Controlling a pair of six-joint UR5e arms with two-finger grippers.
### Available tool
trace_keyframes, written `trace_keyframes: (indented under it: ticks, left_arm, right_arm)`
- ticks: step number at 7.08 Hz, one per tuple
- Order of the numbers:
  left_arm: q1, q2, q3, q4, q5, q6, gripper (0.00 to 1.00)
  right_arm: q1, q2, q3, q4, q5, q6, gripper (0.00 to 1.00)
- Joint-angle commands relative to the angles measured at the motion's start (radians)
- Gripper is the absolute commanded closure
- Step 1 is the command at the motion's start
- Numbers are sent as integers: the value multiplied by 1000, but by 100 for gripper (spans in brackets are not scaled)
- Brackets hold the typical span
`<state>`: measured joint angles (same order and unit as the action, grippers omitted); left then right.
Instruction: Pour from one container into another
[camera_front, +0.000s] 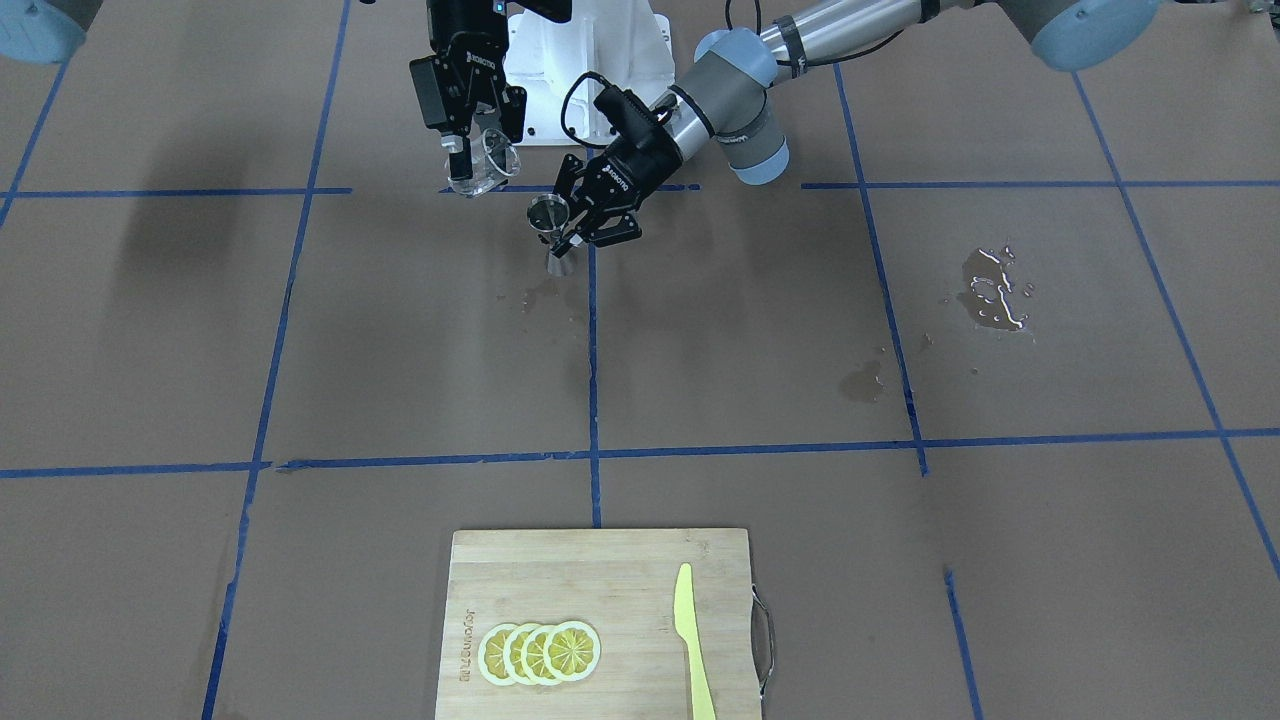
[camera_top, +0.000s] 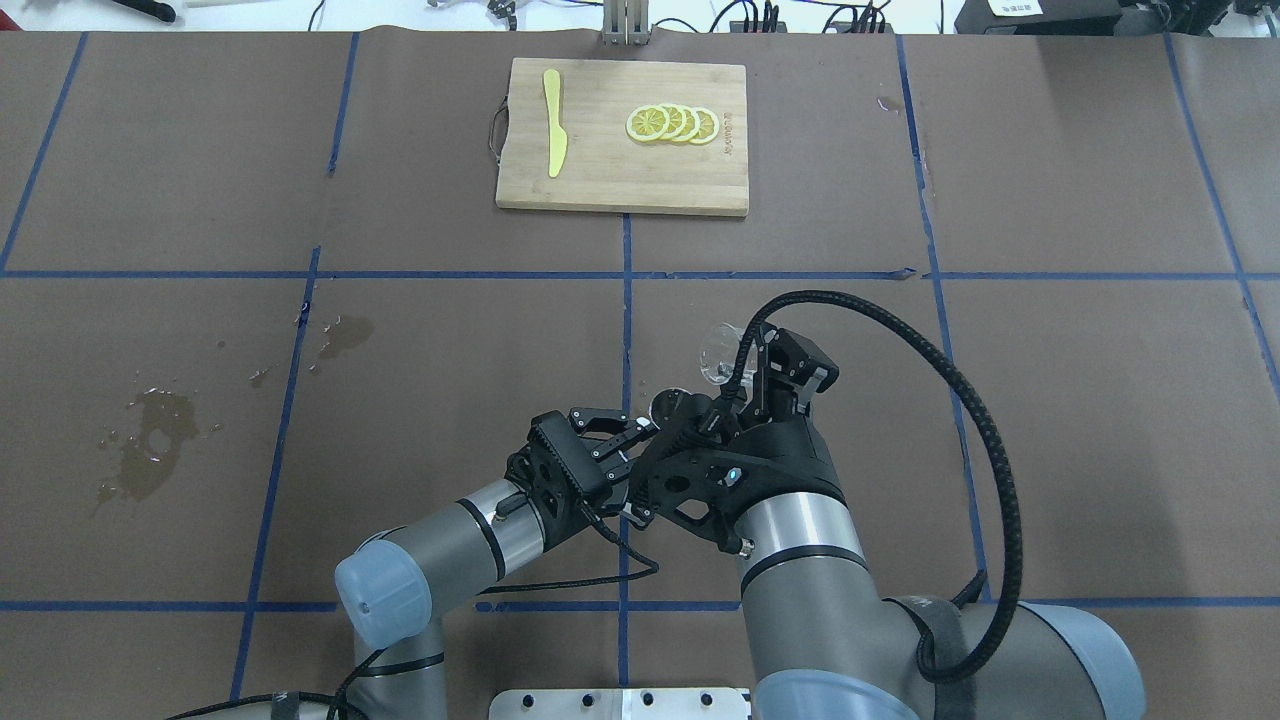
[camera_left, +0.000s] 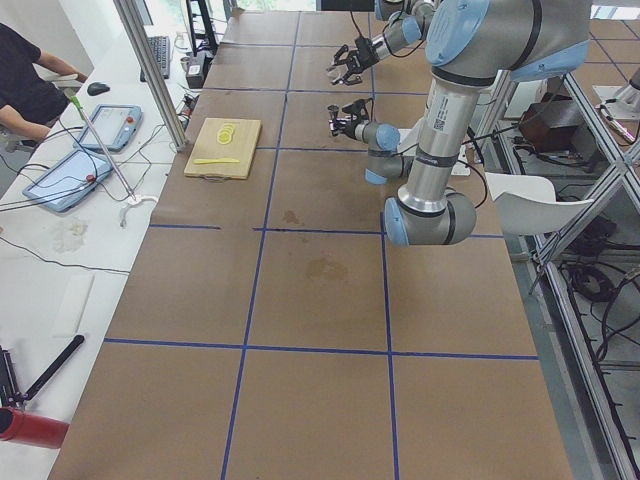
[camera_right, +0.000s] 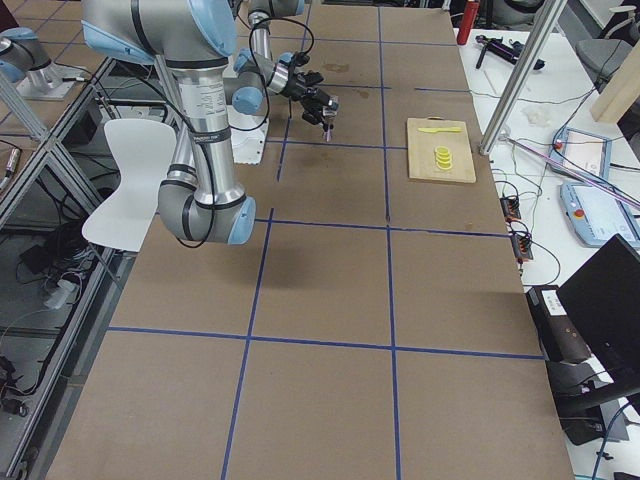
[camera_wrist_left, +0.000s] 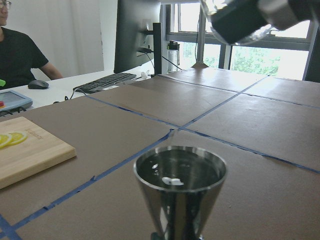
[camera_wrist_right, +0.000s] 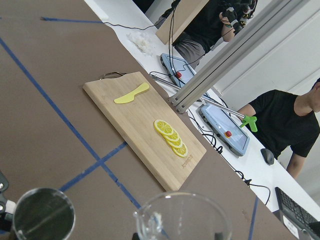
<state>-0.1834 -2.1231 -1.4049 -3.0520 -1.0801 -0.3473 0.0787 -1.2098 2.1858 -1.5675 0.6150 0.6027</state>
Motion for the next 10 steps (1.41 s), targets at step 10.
trace_keyframes:
  ticks: [10]
  left_arm:
    - [18,581,-190,-192,502,-102,100]
  right_arm:
    - [7,-318,-1,400,8,91,100]
